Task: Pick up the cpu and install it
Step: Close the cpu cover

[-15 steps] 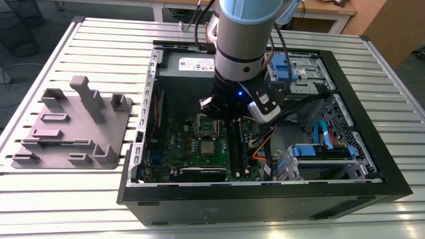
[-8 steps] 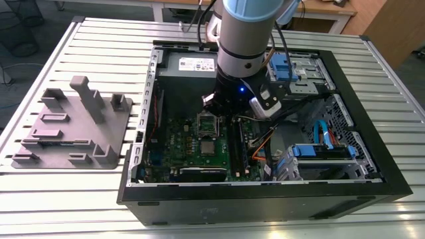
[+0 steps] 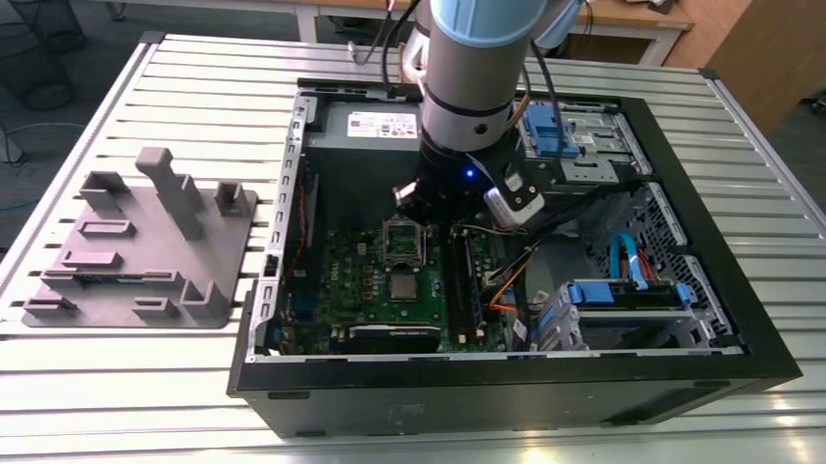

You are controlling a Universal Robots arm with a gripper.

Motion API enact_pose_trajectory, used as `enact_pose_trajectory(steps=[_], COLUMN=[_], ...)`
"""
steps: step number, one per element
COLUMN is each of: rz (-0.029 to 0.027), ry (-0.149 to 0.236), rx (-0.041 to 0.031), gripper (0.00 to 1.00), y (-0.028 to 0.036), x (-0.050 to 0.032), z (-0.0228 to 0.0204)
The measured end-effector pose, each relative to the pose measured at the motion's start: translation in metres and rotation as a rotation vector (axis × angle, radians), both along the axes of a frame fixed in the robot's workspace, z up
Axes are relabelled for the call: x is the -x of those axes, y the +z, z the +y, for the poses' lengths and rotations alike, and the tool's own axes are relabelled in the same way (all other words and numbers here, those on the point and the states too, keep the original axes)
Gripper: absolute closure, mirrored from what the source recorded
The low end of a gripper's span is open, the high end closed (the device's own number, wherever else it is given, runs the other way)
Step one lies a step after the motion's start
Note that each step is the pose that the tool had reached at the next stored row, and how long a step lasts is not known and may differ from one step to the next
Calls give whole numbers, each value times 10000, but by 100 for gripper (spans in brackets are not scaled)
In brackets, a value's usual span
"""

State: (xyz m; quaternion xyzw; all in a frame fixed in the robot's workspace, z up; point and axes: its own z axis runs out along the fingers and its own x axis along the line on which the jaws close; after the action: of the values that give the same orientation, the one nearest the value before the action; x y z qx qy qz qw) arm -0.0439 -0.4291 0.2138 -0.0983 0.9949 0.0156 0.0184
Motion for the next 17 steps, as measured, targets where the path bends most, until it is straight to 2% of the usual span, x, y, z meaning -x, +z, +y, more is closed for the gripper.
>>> enact_pose_trajectory(steps=[3, 9, 15, 17], rz=[-17, -18, -18, -17], ry=[200, 209, 210, 211], rx=[1, 2, 3, 3], gripper=[89, 89, 89, 89], y=[-18, -20, -20, -19], x=[0, 0, 0, 0], z=[11, 19, 92, 102])
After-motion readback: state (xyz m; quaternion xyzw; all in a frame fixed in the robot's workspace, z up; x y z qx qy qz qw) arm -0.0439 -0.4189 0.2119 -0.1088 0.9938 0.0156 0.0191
